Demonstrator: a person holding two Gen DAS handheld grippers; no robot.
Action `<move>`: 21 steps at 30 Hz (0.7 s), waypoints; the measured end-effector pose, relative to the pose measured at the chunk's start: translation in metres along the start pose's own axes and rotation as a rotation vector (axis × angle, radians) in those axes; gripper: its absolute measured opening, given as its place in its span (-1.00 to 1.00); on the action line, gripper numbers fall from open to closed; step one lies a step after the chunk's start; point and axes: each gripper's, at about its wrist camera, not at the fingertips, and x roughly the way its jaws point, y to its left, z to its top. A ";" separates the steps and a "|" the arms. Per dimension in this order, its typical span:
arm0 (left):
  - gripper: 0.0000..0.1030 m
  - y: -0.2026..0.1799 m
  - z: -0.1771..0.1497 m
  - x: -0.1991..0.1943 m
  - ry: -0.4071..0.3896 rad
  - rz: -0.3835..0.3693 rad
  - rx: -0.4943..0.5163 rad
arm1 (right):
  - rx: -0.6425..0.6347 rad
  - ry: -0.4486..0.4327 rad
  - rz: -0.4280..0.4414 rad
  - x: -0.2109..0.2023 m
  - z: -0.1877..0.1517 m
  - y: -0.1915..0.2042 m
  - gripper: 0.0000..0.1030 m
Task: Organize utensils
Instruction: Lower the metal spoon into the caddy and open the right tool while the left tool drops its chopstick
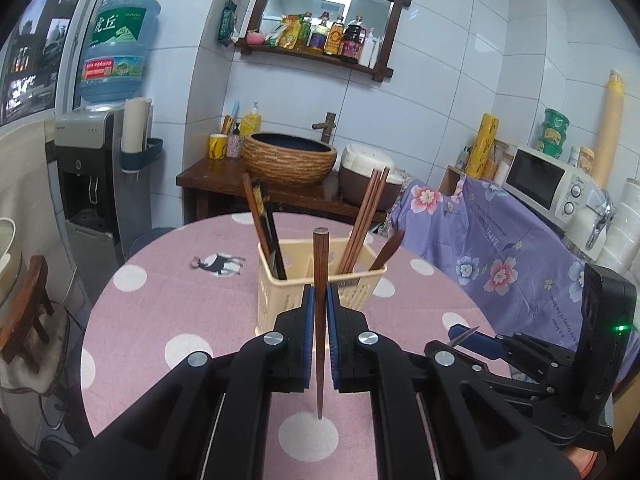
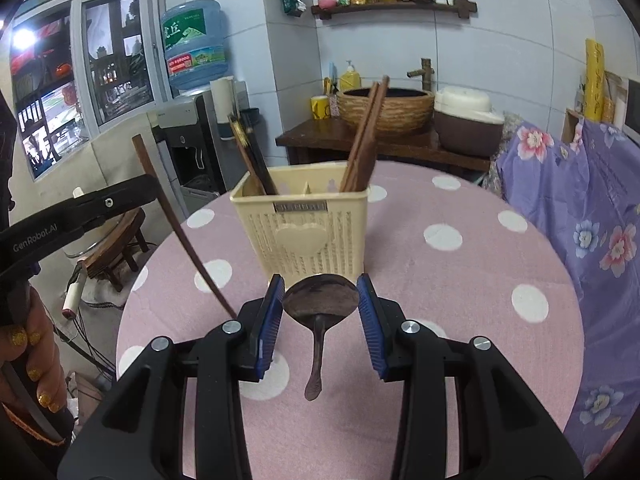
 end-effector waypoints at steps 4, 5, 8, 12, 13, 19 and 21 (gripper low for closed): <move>-0.85 -0.006 0.038 -0.009 -0.054 -0.032 0.002 | -0.031 -0.058 -0.008 -0.004 0.041 0.005 -0.26; -0.85 -0.009 0.047 -0.011 -0.067 -0.035 0.007 | -0.031 -0.071 -0.009 -0.004 0.053 0.006 -0.26; -0.86 -0.015 0.085 -0.014 -0.098 -0.062 0.002 | -0.037 -0.123 -0.017 -0.008 0.097 0.007 -0.26; -0.97 -0.020 0.129 -0.017 -0.152 -0.053 -0.005 | -0.049 -0.186 -0.047 -0.008 0.142 0.009 -0.26; -0.97 -0.021 0.139 -0.015 -0.163 -0.046 -0.003 | -0.044 -0.194 -0.053 -0.003 0.151 0.008 -0.26; -0.97 -0.015 0.141 0.017 -0.175 0.040 0.021 | -0.045 -0.156 -0.076 0.049 0.149 0.007 -0.26; -0.96 -0.004 0.128 0.029 -0.151 0.052 0.003 | -0.054 -0.149 -0.084 0.062 0.138 0.008 -0.26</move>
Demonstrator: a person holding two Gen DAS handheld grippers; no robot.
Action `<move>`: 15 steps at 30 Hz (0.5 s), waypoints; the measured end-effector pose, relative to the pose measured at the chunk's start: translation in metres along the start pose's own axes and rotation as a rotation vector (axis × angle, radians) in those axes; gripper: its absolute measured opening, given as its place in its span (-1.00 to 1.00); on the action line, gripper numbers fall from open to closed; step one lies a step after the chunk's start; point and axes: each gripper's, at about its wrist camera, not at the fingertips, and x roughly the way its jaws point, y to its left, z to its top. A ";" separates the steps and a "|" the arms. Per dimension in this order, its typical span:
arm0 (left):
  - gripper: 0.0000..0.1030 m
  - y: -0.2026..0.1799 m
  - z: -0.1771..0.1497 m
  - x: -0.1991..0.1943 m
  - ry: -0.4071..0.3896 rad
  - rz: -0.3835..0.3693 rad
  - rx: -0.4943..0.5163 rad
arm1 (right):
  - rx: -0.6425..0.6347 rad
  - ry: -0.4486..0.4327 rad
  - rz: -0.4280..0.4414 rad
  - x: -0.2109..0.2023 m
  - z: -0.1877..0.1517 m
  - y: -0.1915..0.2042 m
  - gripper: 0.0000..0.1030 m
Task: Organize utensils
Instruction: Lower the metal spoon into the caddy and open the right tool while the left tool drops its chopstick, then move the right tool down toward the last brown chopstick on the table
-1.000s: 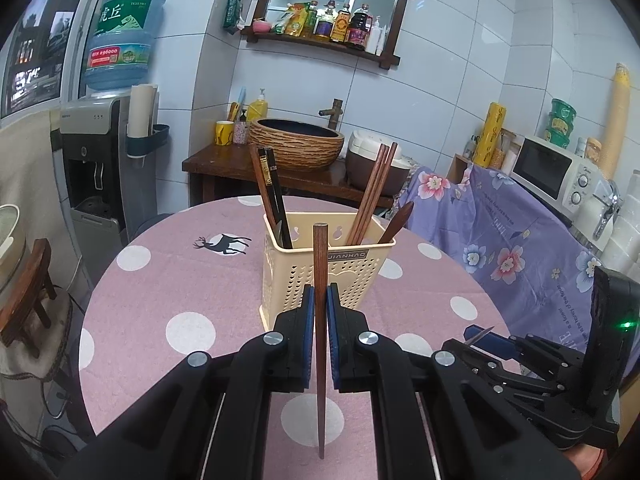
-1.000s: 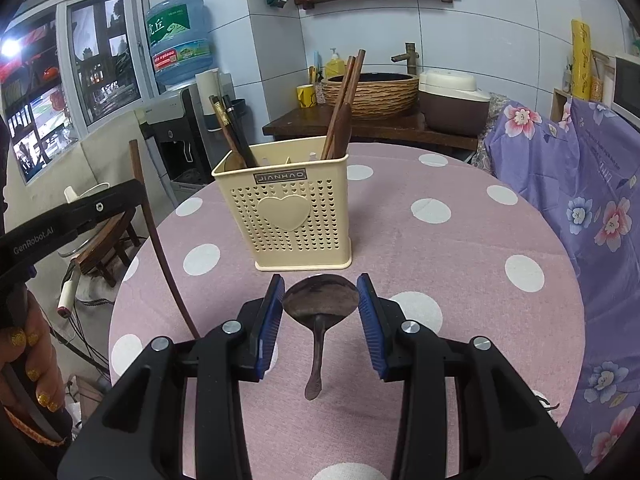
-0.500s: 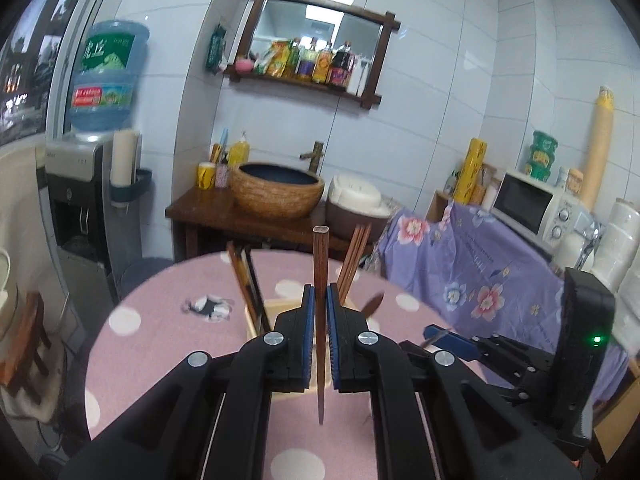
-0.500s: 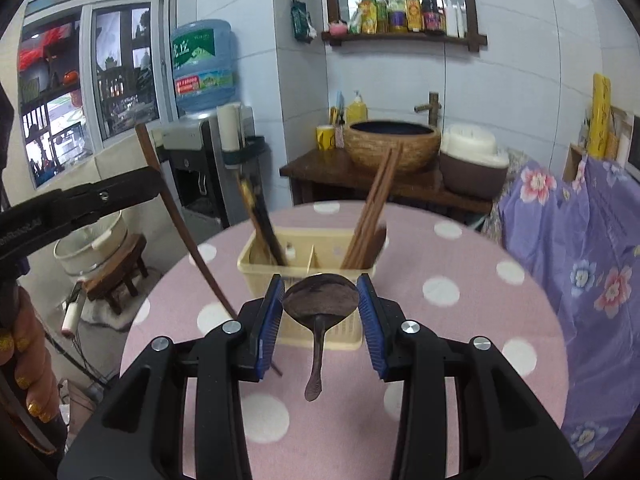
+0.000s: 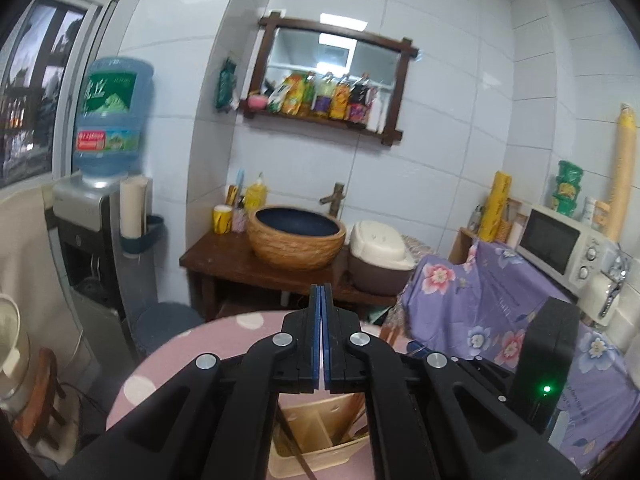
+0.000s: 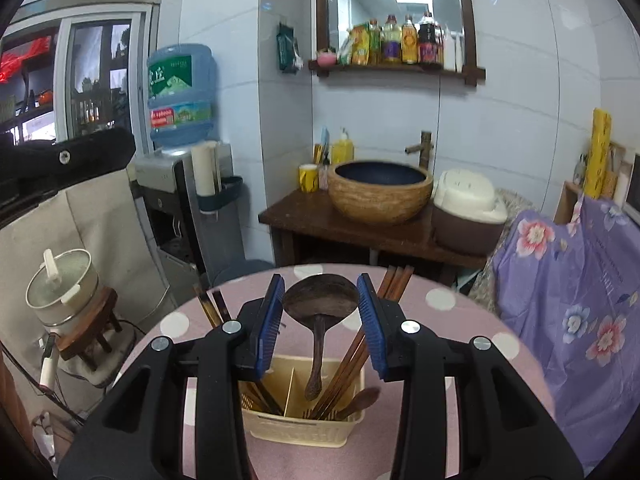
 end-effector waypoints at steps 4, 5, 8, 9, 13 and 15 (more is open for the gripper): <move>-0.97 0.022 -0.040 0.010 0.046 0.020 -0.034 | -0.039 0.054 0.001 0.022 -0.022 0.007 -0.26; -0.96 0.026 -0.048 0.012 0.059 0.022 -0.042 | -0.044 0.068 -0.002 0.028 -0.027 0.008 -0.26; -0.96 0.037 -0.074 0.018 0.107 0.026 -0.067 | -0.048 0.102 -0.001 0.039 -0.042 0.012 -0.26; -0.96 0.040 -0.082 0.019 0.120 0.028 -0.072 | -0.051 0.110 -0.005 0.042 -0.046 0.013 -0.26; -0.96 0.047 -0.103 0.017 0.150 0.041 -0.075 | -0.052 0.147 -0.008 0.051 -0.063 0.017 -0.26; -0.96 0.048 -0.109 0.013 0.155 0.050 -0.066 | -0.045 0.155 -0.013 0.055 -0.068 0.016 -0.24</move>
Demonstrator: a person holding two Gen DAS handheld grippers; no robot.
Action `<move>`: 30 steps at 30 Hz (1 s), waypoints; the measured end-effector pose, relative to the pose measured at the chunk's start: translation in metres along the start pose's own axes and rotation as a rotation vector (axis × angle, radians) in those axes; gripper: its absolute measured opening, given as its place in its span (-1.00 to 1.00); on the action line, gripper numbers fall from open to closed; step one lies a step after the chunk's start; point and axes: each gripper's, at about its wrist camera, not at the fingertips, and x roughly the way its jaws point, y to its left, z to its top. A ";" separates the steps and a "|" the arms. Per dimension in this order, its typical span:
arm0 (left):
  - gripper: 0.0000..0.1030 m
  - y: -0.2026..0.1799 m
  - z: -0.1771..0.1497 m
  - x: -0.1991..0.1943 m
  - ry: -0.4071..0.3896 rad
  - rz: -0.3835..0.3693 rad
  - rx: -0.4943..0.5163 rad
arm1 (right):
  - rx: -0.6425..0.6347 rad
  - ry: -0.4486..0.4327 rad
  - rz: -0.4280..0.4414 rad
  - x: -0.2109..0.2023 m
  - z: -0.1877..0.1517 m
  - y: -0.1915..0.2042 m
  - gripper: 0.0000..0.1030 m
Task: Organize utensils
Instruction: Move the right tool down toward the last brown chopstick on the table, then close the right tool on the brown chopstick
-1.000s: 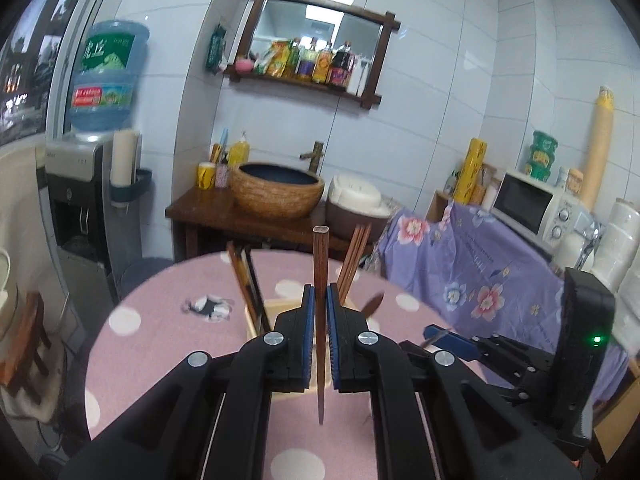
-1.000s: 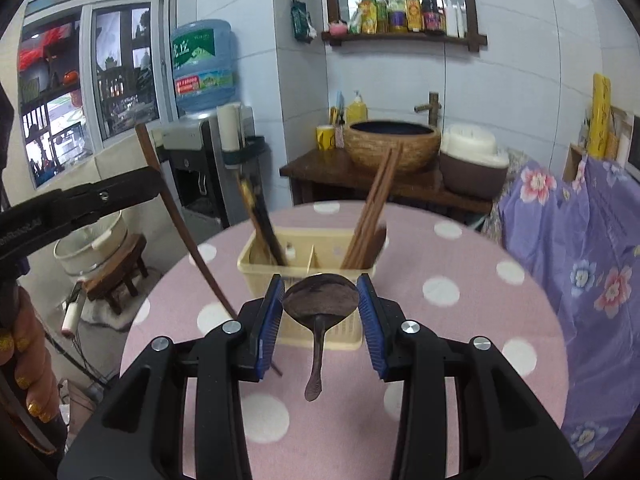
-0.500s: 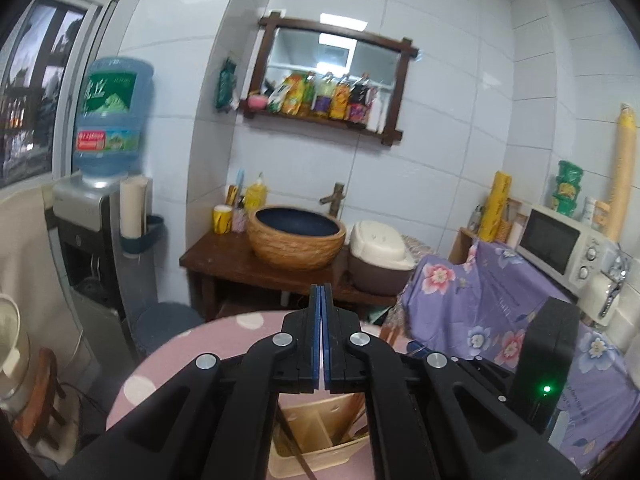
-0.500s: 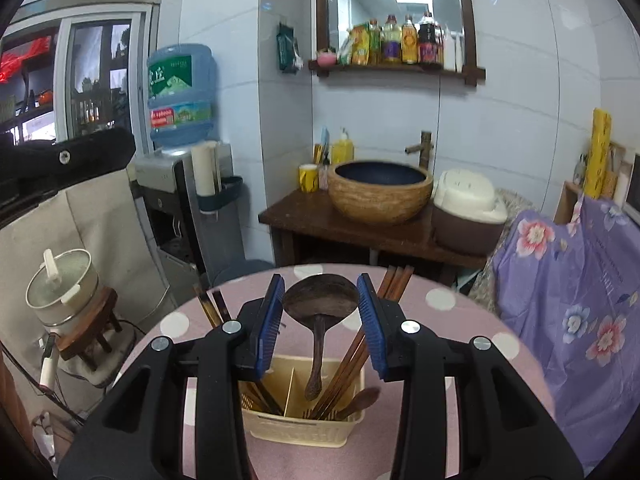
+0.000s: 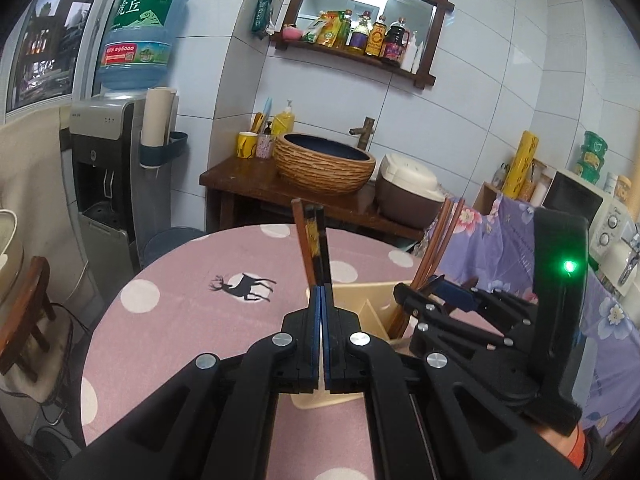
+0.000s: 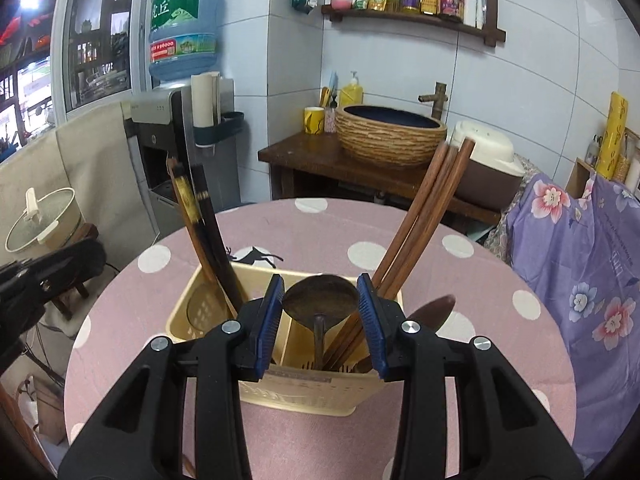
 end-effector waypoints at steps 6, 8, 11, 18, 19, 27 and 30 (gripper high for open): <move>-0.85 0.002 -0.008 -0.013 -0.013 0.025 0.028 | 0.018 -0.044 0.009 -0.016 -0.002 -0.004 0.26; -0.44 0.003 -0.011 -0.019 -0.022 0.039 0.042 | 0.005 -0.080 -0.004 -0.033 -0.003 -0.003 0.26; 0.12 0.009 -0.024 -0.032 -0.047 0.073 0.053 | -0.017 -0.112 0.004 -0.054 -0.014 -0.001 0.35; 0.51 0.037 -0.087 -0.049 0.024 0.159 0.039 | -0.140 0.030 0.175 -0.064 -0.086 0.020 0.46; 0.52 0.042 -0.096 -0.049 0.045 0.164 0.029 | -0.152 0.070 0.221 -0.059 -0.098 0.023 0.46; 0.53 0.065 -0.148 -0.054 0.170 0.211 0.006 | -0.371 0.288 0.357 -0.021 -0.170 0.065 0.02; 0.53 0.070 -0.154 -0.059 0.176 0.216 0.000 | -0.403 0.321 0.359 -0.012 -0.177 0.073 -0.09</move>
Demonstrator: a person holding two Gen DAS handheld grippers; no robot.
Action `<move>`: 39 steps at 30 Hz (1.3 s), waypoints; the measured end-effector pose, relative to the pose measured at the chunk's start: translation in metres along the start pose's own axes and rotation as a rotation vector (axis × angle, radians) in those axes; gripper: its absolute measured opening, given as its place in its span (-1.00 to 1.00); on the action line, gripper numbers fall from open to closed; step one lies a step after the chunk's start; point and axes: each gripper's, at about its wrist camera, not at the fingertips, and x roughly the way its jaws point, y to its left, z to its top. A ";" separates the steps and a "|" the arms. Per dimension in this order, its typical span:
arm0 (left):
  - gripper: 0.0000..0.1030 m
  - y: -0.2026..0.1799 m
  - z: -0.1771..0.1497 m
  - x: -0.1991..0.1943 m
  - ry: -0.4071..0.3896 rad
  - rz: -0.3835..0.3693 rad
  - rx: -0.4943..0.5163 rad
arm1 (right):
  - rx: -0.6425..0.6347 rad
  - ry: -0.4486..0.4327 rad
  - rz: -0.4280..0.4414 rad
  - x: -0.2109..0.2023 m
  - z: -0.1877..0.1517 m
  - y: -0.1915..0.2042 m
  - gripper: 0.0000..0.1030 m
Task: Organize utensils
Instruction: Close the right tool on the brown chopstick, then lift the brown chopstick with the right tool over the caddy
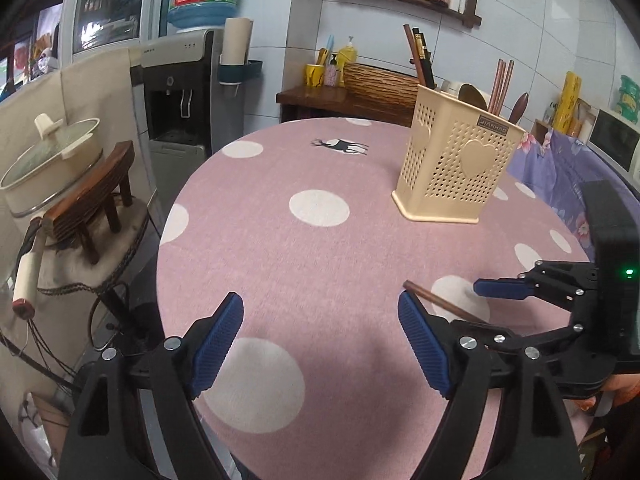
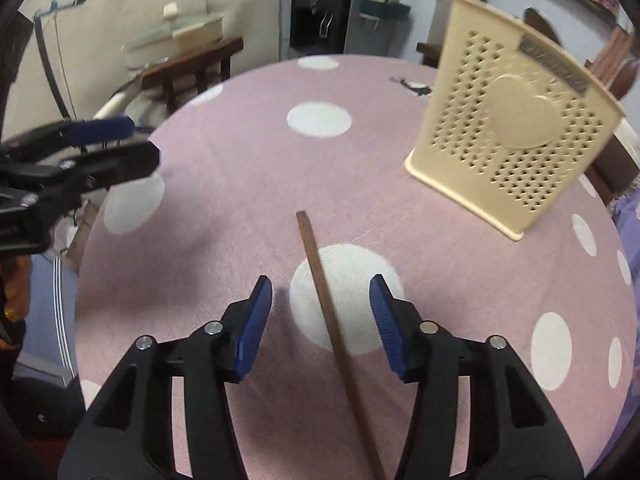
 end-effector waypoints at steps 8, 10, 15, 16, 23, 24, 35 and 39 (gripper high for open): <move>0.56 0.004 -0.011 0.001 0.015 -0.007 -0.006 | -0.020 0.032 0.067 0.012 0.012 -0.005 -0.32; 0.56 0.004 -0.012 0.002 0.016 -0.012 -0.008 | -0.010 0.034 0.087 0.015 0.014 -0.006 -0.38; 0.57 0.002 -0.015 0.002 0.015 -0.008 -0.005 | -0.054 0.032 0.110 0.016 0.019 0.005 -0.73; 0.57 0.002 -0.016 0.001 0.015 -0.009 -0.006 | -0.057 0.032 0.115 0.015 0.019 0.006 -0.76; 0.58 -0.002 -0.018 -0.001 0.018 -0.016 -0.003 | -0.030 0.012 0.133 0.015 0.016 0.001 -0.82; 0.58 -0.003 -0.018 -0.001 0.017 -0.016 0.000 | -0.029 0.005 0.128 0.014 0.015 0.002 -0.82; 0.58 -0.010 -0.018 -0.001 0.018 -0.018 0.014 | 0.091 -0.127 0.110 -0.024 0.013 -0.014 -0.85; 0.58 -0.011 -0.018 -0.001 0.016 -0.021 0.013 | 0.138 -0.230 0.086 -0.065 0.019 -0.027 -0.85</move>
